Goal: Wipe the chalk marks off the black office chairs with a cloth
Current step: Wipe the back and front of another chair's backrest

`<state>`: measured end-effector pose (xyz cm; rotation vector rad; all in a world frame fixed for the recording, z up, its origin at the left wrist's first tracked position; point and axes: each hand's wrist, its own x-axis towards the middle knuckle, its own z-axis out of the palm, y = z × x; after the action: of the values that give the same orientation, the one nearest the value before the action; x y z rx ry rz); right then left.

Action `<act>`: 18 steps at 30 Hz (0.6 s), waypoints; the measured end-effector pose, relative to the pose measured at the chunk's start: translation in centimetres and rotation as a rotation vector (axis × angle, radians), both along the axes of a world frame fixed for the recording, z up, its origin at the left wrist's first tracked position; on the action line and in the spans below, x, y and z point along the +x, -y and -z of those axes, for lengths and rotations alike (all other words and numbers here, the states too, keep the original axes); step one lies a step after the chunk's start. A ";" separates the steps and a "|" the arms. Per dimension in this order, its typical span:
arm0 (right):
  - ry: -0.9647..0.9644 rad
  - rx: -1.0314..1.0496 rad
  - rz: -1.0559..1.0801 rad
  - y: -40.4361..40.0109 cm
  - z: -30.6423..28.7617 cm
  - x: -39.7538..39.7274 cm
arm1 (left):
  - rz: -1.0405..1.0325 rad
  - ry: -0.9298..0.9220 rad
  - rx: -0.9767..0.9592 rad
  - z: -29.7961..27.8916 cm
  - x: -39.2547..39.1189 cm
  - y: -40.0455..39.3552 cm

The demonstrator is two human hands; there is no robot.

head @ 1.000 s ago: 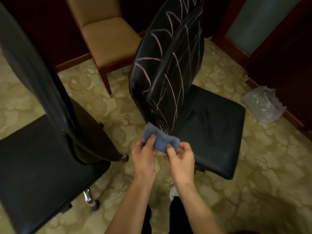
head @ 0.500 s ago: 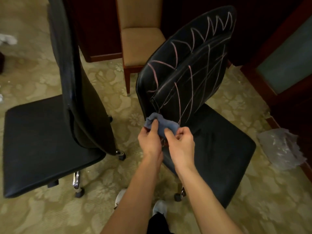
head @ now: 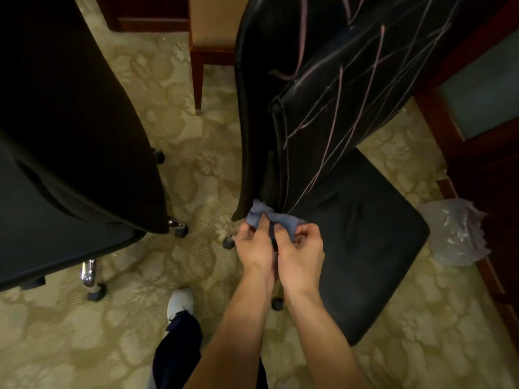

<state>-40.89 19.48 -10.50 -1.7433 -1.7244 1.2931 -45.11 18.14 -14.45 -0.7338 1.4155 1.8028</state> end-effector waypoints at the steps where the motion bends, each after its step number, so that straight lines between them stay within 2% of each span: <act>1: 0.020 -0.002 -0.002 0.1 0.3 0.1 | -0.001 0.013 -0.008 0.1 0.0 0.2; 4: -0.016 0.013 -0.011 0.8 -0.4 0.1 | -0.014 -0.045 0.010 -1.1 -0.3 1.4; 8: -0.227 0.070 -0.034 1.0 -2.7 -0.7 | -0.033 -0.275 0.211 -3.2 -1.7 2.3; 10: -0.267 0.097 -0.042 0.8 -3.0 -0.9 | -0.024 -0.339 0.251 -3.3 -1.9 1.9; 15: -0.190 0.114 -0.060 -0.2 0.0 -0.2 | 0.007 -0.351 0.176 0.4 -0.8 0.8; 18: -0.078 0.080 -0.069 -0.6 3.0 0.3 | 0.071 -0.245 0.061 3.8 0.0 0.6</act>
<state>-40.55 20.13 -13.49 -1.5811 -1.7813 1.2844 -45.15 17.54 -18.21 -0.4367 1.5137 1.9210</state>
